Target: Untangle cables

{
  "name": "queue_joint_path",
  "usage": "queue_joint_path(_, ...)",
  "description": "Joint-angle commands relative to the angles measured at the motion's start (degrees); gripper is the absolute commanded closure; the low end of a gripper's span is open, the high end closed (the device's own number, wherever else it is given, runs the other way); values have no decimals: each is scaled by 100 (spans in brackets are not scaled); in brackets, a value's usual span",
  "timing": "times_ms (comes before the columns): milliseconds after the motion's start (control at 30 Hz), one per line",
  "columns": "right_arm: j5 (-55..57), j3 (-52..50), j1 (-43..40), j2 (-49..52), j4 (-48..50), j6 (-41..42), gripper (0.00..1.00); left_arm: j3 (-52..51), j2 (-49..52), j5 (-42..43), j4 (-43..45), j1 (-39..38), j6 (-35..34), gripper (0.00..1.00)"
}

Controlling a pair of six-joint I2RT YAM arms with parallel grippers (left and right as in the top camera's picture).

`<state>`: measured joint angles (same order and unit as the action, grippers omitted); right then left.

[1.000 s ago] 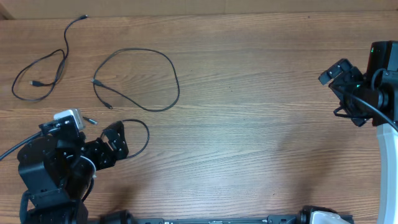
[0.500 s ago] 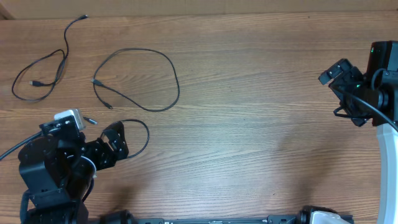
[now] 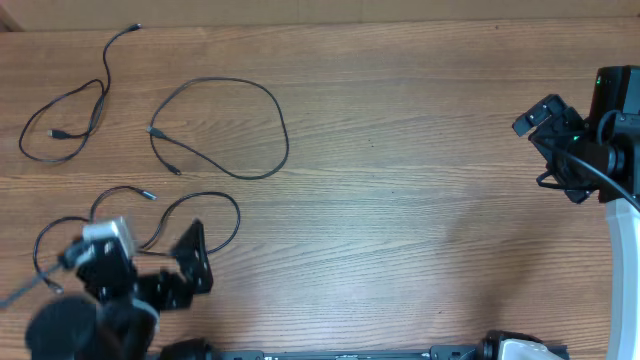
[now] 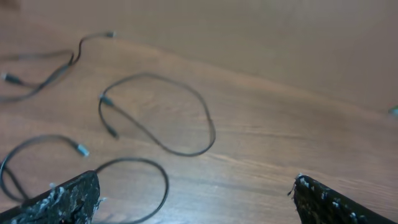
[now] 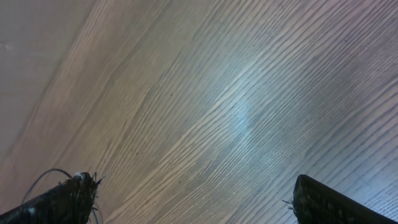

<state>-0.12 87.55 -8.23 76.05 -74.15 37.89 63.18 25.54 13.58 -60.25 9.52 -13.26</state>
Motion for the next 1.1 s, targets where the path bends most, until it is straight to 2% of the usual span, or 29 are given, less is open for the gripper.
queue_joint_path(0,0,129,-15,0,37,-26,0,105,-660,-52,2,-142,85,1)
queue_joint_path(167,0,129,-15,0,39,-26,0,105,-1473,-481,2,-142,195,1)
queue_joint_path(433,0,129,-15,0,39,-26,0,105,-2533,-481,2,-140,197,1)
queue_joint_path(767,0,129,-15,0,37,-26,0,181,-2529,-503,-474,-133,192,0)
queue_joint_path(967,0,129,-15,0,37,-24,0,122,-2529,-529,-415,-131,341,0)
queue_joint_path(1067,0,129,-15,0,37,-26,0,-284,-2529,-520,55,-129,428,0)
